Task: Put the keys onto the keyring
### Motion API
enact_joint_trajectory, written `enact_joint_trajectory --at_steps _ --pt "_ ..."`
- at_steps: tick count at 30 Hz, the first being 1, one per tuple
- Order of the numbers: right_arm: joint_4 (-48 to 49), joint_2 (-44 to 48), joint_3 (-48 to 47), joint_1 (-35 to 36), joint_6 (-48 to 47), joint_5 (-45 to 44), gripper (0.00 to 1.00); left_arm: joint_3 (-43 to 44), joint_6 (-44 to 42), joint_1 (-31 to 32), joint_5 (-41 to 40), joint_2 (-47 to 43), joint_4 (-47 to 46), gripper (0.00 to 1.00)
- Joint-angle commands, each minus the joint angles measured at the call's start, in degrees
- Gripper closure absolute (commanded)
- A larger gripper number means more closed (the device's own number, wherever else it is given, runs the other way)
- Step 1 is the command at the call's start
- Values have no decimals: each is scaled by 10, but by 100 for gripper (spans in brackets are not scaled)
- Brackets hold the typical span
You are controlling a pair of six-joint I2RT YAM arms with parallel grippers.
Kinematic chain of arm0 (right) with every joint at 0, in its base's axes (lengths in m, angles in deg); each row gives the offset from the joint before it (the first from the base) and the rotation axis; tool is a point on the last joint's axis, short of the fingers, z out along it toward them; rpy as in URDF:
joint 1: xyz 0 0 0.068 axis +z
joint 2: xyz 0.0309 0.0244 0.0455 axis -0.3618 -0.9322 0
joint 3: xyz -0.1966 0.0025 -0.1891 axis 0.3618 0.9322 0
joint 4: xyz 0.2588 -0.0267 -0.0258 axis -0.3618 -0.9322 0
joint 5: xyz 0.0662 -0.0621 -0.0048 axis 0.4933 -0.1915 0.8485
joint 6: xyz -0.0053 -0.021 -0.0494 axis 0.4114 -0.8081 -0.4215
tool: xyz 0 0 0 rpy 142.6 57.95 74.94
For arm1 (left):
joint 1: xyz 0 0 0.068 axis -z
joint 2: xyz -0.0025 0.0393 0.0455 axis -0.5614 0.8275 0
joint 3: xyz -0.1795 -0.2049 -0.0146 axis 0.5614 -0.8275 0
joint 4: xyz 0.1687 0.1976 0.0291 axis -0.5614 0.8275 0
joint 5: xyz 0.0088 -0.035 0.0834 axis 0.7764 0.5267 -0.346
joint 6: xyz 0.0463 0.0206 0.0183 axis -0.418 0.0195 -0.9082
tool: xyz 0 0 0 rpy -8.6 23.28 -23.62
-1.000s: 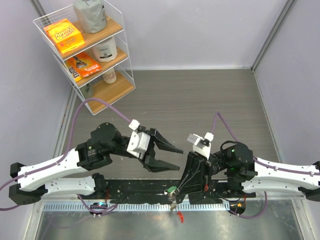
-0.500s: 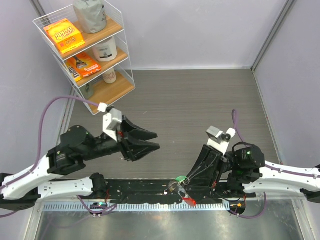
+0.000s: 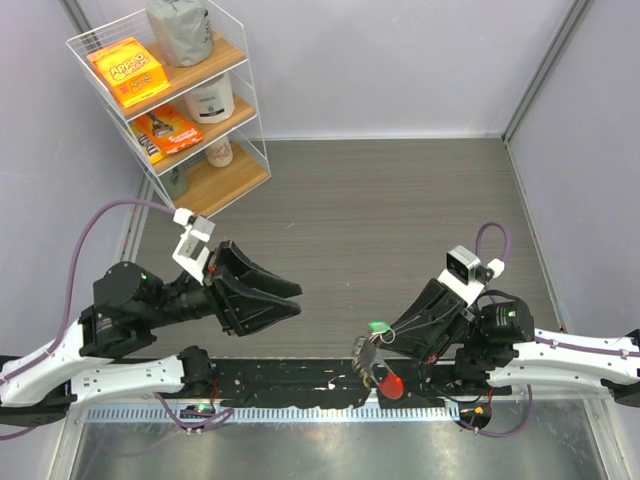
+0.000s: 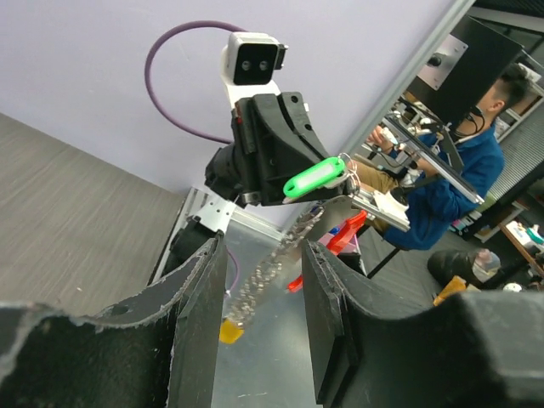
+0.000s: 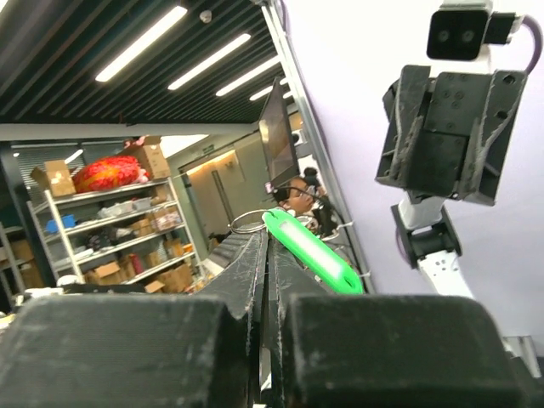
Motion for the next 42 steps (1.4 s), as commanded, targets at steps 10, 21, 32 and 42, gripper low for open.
enact_joint_trajectory --at_steps 10,21,32,42 --pt "47 1 -10 3 -159 -103 94 63 -29 0 77 79 -67 52" --pt "-10 -17 -43 3 -210 -162 94 79 -48 -1 105 109 -90 50" --pt "-43 -46 -72 4 -212 -166 94 81 -58 -1 122 119 -97 50" --pt "-26 -58 -72 3 -214 -166 95 79 -59 -1 123 116 -88 54"
